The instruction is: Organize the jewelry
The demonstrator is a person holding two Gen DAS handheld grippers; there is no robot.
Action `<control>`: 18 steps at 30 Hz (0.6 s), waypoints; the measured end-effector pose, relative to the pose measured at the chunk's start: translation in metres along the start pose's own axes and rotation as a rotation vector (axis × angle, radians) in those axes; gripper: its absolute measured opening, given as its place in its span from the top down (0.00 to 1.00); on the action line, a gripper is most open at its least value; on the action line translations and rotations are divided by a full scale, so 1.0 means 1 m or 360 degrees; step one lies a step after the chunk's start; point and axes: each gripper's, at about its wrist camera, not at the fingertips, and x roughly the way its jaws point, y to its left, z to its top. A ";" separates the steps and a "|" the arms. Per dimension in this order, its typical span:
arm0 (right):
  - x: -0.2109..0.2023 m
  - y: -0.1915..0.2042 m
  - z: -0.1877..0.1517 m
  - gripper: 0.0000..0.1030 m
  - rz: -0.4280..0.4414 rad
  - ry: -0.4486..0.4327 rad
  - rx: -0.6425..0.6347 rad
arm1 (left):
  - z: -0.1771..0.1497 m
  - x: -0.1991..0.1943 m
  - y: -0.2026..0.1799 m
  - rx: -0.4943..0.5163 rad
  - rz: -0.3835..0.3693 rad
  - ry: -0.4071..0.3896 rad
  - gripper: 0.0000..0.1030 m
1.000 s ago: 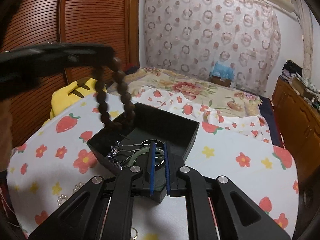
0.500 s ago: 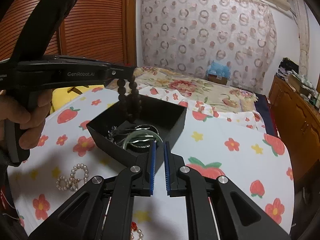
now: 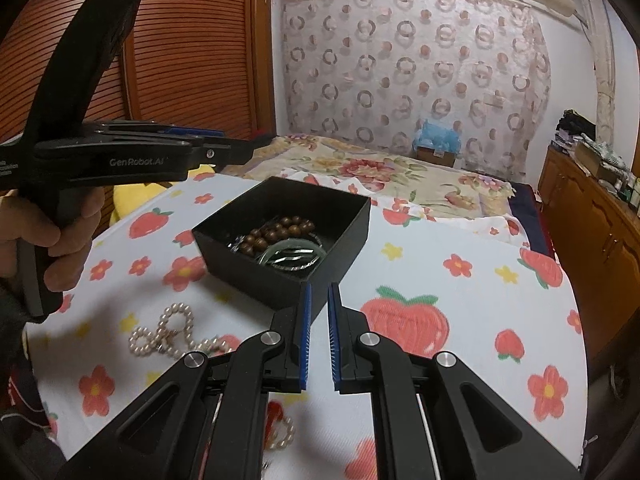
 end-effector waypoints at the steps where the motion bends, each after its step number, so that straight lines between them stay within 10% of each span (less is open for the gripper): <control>1: -0.001 0.001 -0.002 0.90 0.0007 0.0002 0.0005 | -0.002 -0.002 -0.001 0.0002 -0.0007 -0.0001 0.50; 8: -0.011 0.009 -0.013 0.90 0.0025 0.0026 -0.0007 | -0.016 -0.018 -0.008 0.0022 -0.0027 -0.0031 0.27; 18: -0.028 0.017 -0.041 0.88 0.0073 0.0090 -0.0011 | -0.063 -0.037 -0.017 -0.0003 -0.0083 0.0012 0.22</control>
